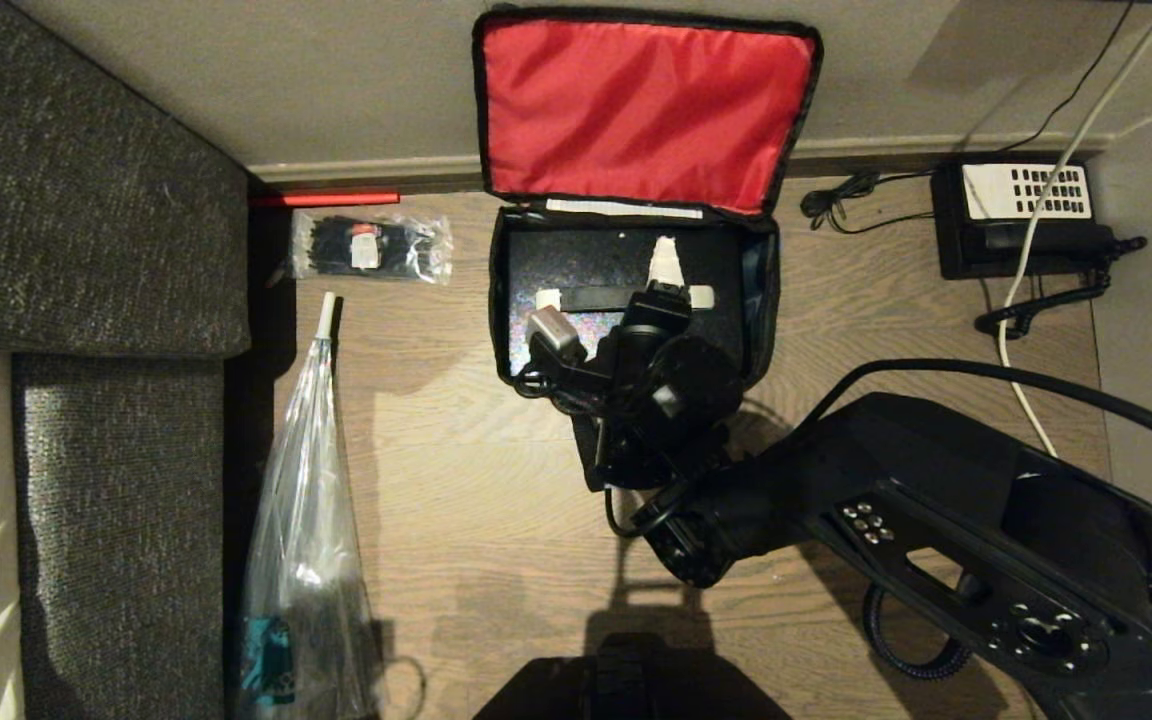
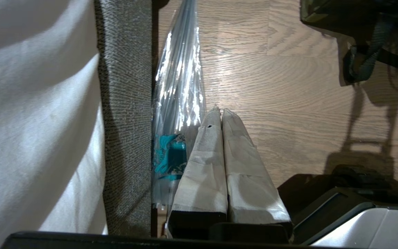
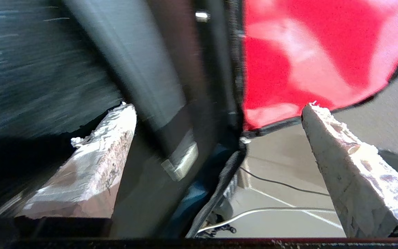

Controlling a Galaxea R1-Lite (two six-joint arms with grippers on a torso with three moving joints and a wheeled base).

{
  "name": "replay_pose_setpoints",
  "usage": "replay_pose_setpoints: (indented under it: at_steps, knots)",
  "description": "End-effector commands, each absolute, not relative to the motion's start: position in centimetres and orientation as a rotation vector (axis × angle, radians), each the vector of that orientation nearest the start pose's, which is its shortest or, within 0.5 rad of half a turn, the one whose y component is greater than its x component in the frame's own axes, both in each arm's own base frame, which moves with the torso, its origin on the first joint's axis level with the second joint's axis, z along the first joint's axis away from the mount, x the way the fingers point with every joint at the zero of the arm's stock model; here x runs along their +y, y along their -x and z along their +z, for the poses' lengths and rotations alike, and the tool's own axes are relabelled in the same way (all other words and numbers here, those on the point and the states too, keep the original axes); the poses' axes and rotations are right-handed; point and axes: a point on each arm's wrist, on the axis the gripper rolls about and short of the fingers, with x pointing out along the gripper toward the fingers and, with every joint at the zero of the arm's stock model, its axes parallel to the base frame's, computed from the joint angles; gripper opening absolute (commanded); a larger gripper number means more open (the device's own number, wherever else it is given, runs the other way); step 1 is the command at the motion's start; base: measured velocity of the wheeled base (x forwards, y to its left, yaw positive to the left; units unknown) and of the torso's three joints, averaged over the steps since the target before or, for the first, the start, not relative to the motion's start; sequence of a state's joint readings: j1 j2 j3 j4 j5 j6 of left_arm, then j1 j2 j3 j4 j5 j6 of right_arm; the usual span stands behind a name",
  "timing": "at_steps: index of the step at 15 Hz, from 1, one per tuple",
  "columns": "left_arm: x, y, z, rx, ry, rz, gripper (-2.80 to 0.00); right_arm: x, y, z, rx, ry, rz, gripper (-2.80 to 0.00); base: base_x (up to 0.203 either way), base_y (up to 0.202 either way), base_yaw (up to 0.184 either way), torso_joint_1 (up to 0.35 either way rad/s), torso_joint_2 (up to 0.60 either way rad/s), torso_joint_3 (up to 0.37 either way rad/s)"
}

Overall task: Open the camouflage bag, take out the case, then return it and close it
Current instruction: Grip the handle

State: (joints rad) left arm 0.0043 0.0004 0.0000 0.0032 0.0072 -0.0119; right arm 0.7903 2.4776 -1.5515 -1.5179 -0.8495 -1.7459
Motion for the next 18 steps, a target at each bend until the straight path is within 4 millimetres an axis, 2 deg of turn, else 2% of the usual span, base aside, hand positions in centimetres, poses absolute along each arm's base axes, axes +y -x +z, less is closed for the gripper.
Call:
replay_pose_setpoints:
  at_steps: [1, 3, 10, 18]
  knots:
    - [0.0, 2.3, 7.4, 0.005, 0.012, 0.012, -2.8, 33.0, -33.7, 15.1, -0.233, 1.286, -0.355, 0.0, 0.0, 0.0, 0.0, 0.0, 0.0, 0.0]
    - [0.0, 2.3, 7.4, 0.005, 0.012, 0.012, -2.8, 33.5, -32.6, 15.1, -0.209, 1.264, -0.345, 0.0, 0.0, 0.0, 0.0, 0.0, 0.0, 0.0]
    - [0.0, 2.3, 7.4, 0.005, 0.012, 0.012, -2.8, 33.1, -32.2, 16.6, -0.215, 1.232, -0.361, 0.0, 0.0, 0.0, 0.0, 0.0, 0.0, 0.0]
    - [0.0, 2.3, 7.4, 0.006, 0.012, 0.012, -2.8, 32.8, -31.9, 17.2, -0.218, 1.224, -0.365, 0.0, 0.0, 0.0, 0.0, 0.0, 0.0, 0.0]
